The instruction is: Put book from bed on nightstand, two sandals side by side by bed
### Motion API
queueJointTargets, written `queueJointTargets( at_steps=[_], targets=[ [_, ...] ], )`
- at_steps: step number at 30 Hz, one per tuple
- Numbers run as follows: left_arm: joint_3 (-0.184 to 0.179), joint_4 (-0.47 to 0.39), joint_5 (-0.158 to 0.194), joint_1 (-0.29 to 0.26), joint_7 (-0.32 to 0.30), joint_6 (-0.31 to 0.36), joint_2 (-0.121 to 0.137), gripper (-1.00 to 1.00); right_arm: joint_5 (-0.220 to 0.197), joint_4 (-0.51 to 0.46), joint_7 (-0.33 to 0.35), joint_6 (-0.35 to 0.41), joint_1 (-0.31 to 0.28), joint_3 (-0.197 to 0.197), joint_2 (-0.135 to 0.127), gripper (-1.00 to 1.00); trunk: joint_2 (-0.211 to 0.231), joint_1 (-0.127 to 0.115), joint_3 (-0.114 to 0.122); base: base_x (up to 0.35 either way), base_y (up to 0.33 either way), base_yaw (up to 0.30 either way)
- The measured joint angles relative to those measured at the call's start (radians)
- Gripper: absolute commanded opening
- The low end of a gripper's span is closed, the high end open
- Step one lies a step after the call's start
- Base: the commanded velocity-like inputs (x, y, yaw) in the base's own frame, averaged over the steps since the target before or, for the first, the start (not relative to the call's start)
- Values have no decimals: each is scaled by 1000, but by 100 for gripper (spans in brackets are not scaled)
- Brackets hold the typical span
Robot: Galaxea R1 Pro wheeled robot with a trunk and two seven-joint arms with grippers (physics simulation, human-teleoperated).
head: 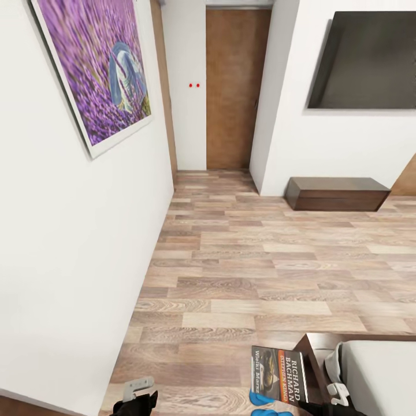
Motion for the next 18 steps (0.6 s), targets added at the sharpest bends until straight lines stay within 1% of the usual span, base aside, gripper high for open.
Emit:
queueJointTargets(
  at_steps=[18],
  targets=[
    [0, 1, 0, 0, 0, 0, 0, 100, 0, 0, 0, 0, 0, 0, 0, -100, 0, 0, 30, 0, 0, 0]
  ],
)
